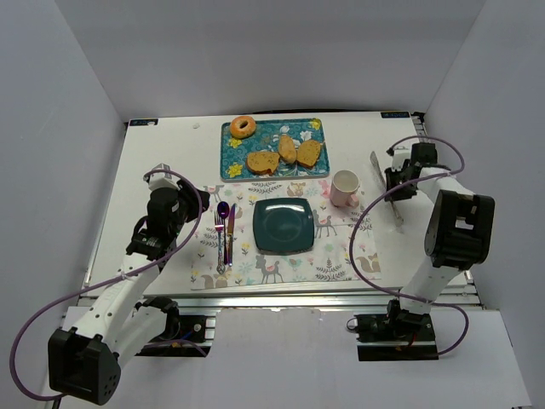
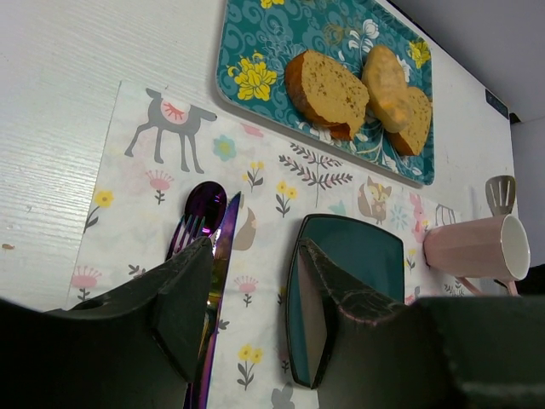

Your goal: Place the bread

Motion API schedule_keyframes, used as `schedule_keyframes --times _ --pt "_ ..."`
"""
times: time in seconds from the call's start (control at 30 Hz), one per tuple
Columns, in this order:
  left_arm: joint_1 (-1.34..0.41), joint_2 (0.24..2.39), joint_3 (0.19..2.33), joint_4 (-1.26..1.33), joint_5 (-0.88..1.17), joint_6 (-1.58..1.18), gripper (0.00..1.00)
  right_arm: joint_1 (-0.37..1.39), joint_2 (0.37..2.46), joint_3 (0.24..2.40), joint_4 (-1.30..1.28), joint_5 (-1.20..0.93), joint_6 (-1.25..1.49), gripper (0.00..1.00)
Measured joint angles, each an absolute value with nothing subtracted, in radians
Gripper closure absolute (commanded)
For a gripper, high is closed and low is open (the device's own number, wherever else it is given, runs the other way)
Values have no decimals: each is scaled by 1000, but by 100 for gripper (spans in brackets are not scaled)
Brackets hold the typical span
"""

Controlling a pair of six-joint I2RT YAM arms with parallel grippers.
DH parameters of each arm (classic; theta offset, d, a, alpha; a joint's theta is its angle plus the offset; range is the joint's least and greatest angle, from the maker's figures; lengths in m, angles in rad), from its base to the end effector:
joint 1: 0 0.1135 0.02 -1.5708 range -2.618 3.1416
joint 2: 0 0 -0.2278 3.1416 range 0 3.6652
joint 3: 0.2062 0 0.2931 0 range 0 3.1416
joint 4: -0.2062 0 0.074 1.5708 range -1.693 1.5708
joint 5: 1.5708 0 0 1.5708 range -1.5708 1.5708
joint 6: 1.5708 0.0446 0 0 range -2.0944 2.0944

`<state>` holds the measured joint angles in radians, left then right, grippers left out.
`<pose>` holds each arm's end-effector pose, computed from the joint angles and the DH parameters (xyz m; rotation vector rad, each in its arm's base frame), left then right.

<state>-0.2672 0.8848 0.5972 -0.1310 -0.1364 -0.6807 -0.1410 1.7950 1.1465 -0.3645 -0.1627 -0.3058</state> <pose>0.2676 -0.0670 0.2179 -0.5011 1.9536 -0.4749 0.3951 -0.0488 0.1100 -0.2705 2.5492 0.0412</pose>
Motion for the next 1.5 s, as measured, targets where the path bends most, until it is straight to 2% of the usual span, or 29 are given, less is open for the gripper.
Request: schedule_keyframes --times 0.07,0.2,0.43,0.53,0.67,1.0,1.5 --pt "-267 885 597 -131 -136 -681 45 -136 1766 1216 -440 -225 -344 62" --pt "-267 895 598 -125 -134 -681 45 -99 1715 1423 -484 -322 -403 56" --pt "-267 912 606 -121 -130 -681 45 54 1680 1623 -508 -430 -484 58" --pt "-267 912 606 -120 -130 -682 45 123 1732 1689 -546 -458 -464 62" --pt "-267 906 606 -120 -130 -690 45 159 1847 1788 -558 -497 -332 63" --pt "-267 892 612 -121 -131 -712 45 194 1940 1769 -504 -448 102 59" --pt "-267 893 612 -121 -132 -749 45 226 1976 1709 -464 -449 268 57"
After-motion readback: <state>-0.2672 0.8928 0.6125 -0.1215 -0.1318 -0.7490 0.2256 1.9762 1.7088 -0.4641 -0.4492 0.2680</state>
